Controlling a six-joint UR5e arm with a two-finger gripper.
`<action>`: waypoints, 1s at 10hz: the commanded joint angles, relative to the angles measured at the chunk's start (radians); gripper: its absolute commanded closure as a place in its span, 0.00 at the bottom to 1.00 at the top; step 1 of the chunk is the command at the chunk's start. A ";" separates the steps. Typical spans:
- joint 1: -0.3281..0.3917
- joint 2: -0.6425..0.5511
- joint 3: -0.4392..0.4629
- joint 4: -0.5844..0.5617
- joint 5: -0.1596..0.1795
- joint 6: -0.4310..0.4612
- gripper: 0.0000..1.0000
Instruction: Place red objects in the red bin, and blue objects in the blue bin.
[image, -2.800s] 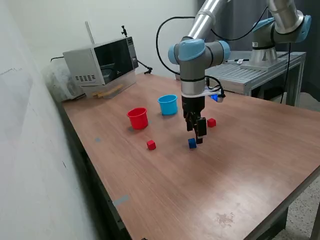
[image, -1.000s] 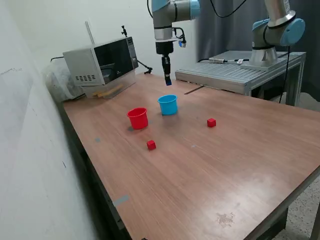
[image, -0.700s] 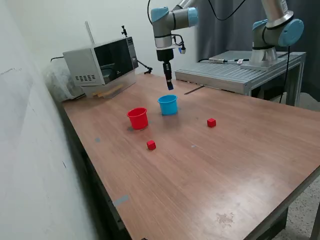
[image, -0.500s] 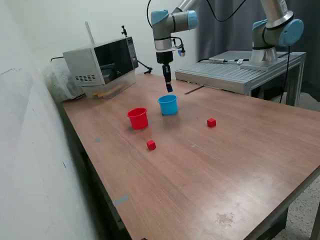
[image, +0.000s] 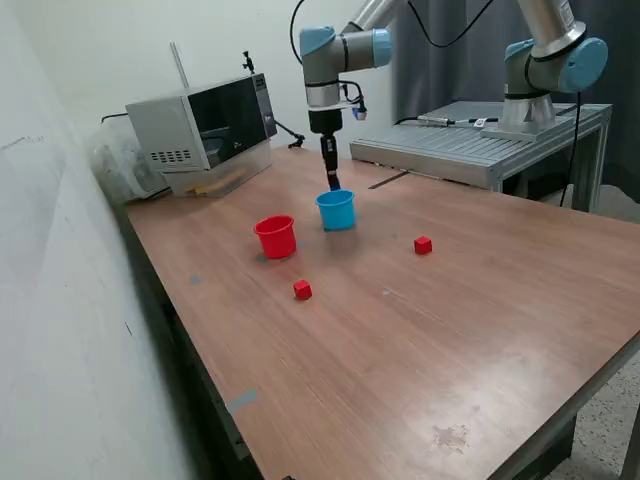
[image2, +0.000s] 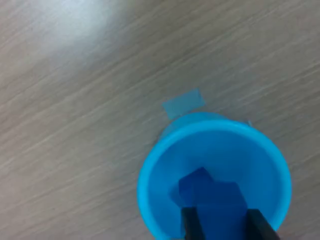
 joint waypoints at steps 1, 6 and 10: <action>-0.001 0.003 -0.003 -0.006 0.000 0.000 0.00; 0.013 -0.021 0.008 -0.003 0.002 -0.037 0.00; 0.333 -0.178 0.051 0.038 0.002 -0.035 0.00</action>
